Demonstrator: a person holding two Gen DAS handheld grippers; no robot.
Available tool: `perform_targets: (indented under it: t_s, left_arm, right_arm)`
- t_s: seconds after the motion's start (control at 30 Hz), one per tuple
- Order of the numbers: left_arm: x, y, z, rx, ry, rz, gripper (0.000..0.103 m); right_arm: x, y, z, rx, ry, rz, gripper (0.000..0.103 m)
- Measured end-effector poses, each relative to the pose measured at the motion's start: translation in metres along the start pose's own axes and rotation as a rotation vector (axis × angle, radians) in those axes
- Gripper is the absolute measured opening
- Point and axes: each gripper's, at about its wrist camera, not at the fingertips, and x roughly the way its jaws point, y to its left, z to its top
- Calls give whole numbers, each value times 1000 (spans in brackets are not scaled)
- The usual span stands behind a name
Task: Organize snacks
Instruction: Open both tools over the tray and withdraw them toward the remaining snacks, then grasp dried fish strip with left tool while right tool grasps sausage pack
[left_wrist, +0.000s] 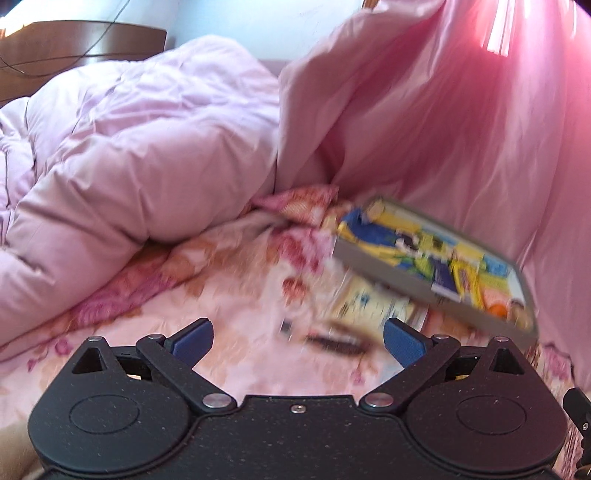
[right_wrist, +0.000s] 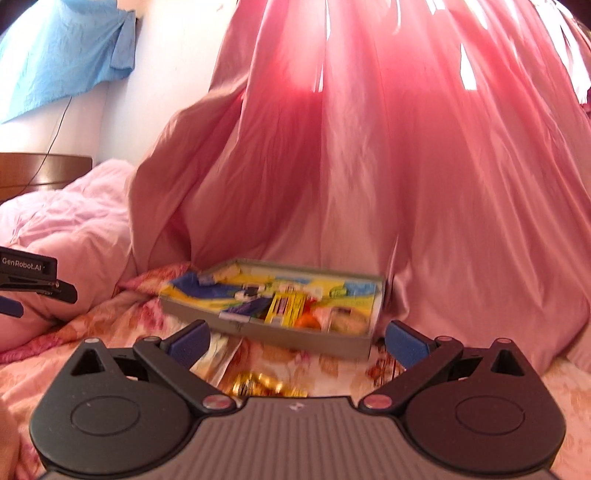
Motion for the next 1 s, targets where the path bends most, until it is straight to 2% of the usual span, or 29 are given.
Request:
perform_targets:
  t_s: [0.23,0.43,0.73,1.0]
  left_arm:
    - [9,3,-15,73,119,70,98]
    - [22,5,-24,112,209,82,97]
    - [35,-1,-31,153,255,78,97]
    - [48,-2,-33,160,267,67,97]
  right_arm:
    - [-5,15,-22,-21,170,43,103]
    - [5,28,-35,-49,298,84,103]
    - [19,30,-46,-33,396,100,103]
    - [35,28,-46,-40,433,122,103]
